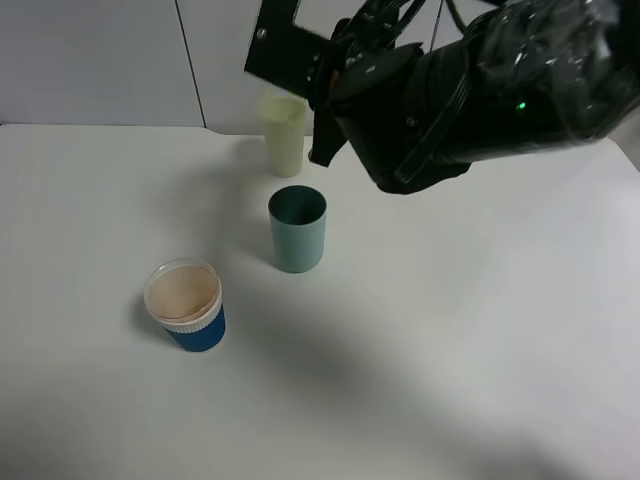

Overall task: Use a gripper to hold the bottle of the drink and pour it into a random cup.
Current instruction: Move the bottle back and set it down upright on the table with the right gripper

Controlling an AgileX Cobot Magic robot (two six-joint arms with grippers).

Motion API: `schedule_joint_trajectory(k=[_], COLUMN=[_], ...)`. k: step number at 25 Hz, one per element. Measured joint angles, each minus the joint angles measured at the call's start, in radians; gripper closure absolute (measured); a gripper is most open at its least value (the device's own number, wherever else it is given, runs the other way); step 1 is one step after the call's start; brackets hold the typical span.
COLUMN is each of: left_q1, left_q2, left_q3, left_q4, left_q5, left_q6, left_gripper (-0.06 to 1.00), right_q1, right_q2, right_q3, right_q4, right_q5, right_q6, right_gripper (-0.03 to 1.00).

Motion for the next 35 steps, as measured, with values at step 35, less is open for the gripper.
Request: schedule_joint_trajectory(k=[35], left_q1=[0.0], left_q2=[0.0], left_q3=[0.0], left_q4=[0.0], left_q5=[0.0], left_q6=[0.0], left_gripper=[0.02], right_q1=[-0.595], right_q2=[-0.212], right_q3=[0.388], right_q4=[1.251], right_q5=[-1.052], right_q6=[-0.723], right_gripper=[0.6])
